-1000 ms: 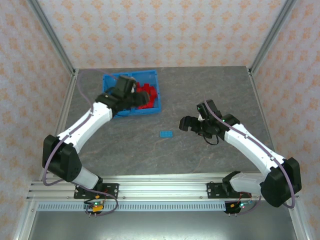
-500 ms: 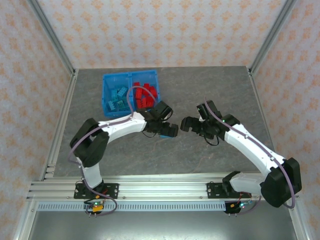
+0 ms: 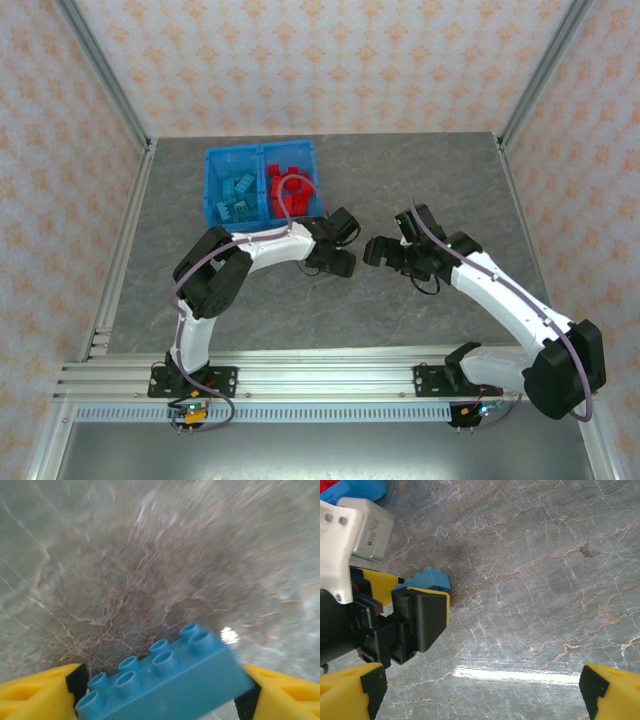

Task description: Sort the legos into containers by color

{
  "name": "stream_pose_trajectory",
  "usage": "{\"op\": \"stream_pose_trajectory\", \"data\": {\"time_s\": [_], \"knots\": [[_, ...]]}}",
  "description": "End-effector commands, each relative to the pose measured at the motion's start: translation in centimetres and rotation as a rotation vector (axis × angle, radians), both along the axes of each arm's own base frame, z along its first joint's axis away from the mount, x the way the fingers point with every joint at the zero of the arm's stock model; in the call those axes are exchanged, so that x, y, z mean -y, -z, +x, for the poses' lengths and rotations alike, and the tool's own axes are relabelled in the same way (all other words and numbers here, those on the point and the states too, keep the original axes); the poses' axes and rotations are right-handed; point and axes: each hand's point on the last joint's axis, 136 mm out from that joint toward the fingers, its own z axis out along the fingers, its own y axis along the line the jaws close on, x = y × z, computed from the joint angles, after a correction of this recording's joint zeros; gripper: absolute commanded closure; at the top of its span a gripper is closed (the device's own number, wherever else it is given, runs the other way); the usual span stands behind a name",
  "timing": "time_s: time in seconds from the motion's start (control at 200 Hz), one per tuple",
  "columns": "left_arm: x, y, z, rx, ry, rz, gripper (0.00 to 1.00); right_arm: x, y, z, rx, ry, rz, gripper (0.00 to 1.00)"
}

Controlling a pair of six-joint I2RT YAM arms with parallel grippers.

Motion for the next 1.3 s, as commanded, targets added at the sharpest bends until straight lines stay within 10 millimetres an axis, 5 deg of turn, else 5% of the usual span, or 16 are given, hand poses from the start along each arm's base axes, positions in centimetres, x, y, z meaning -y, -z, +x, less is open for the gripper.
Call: {"op": "stream_pose_trajectory", "data": {"time_s": [0.0,0.27,0.495,0.686,0.771,0.891,1.066,1.296], "knots": [[-1.9,1.8,-2.0,-0.068,0.013,0.095,0.3,0.9,0.3,-0.3,0.004,0.016,-0.036,0.0],[-2.7,2.4,-2.1,-0.046,0.02,0.131,0.5,0.7,0.5,-0.1,0.001,0.015,-0.029,0.0],[-2.7,0.9,-1.8,-0.007,0.029,0.115,0.66,0.6,0.4,-0.2,-0.004,0.017,-0.017,0.0],[-3.8,-2.4,-0.4,0.09,0.039,0.164,0.85,-0.9,0.2,-0.8,-0.015,-0.038,0.062,0.01],[-4.7,-6.1,0.9,0.176,0.024,0.158,0.86,-2.4,-0.6,-1.1,-0.003,-0.084,0.14,0.02],[-7.5,-10.6,3.3,0.275,-0.03,0.162,0.86,-3.6,-1.7,-0.9,0.035,-0.111,0.192,0.02],[-14.7,-16.0,8.0,0.374,-0.194,0.152,0.85,-3.9,-1.9,-0.5,0.057,-0.108,0.188,0.02],[-22.5,-17.7,13.4,0.41,-0.404,0.1,0.84,-3.5,-1.3,-0.7,0.047,-0.091,0.164,0.02]]}}
